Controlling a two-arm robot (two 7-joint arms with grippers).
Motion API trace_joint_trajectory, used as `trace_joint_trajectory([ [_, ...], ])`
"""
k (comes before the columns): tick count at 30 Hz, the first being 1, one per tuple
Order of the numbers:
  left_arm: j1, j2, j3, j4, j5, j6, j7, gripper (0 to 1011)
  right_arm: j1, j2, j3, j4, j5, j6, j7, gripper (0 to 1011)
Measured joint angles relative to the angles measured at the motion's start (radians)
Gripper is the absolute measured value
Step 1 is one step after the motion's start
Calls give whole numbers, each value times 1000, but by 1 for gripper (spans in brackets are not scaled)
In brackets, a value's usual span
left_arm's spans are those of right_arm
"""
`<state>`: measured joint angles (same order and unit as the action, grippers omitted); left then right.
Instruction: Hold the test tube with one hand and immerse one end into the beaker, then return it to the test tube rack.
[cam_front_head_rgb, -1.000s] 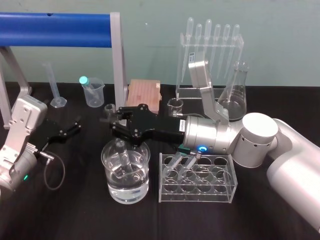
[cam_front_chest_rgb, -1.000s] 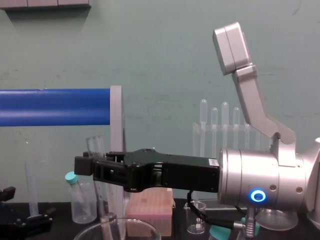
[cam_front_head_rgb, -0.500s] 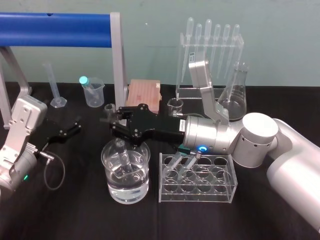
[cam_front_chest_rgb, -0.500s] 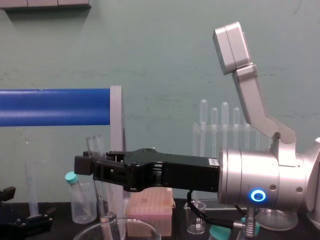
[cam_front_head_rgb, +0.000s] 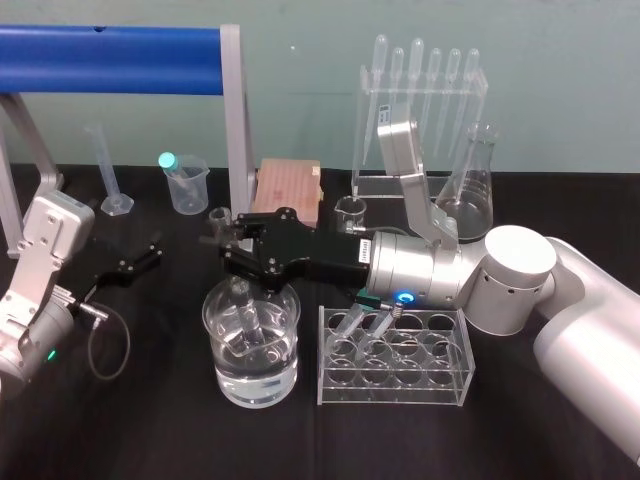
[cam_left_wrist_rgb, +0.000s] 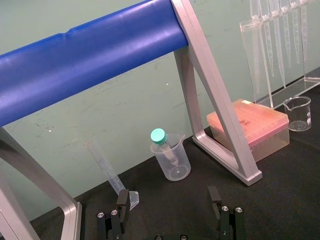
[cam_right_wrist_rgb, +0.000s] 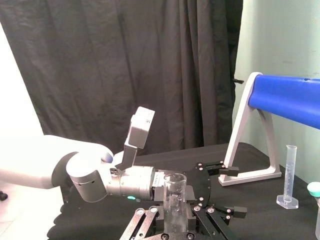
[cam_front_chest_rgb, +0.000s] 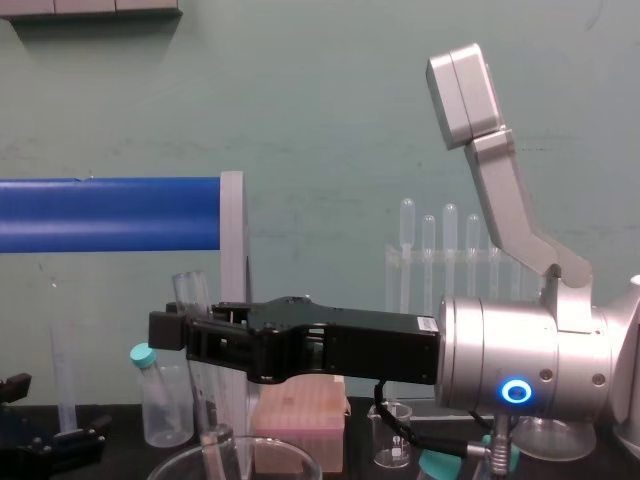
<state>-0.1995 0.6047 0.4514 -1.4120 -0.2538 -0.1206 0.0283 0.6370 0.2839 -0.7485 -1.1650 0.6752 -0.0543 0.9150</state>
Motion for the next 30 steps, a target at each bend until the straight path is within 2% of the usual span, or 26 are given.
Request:
trace_joint_trajectory([
  [30,0,0,0,0,0,0,0,1000,0,0,0,0,0,0,0,225],
])
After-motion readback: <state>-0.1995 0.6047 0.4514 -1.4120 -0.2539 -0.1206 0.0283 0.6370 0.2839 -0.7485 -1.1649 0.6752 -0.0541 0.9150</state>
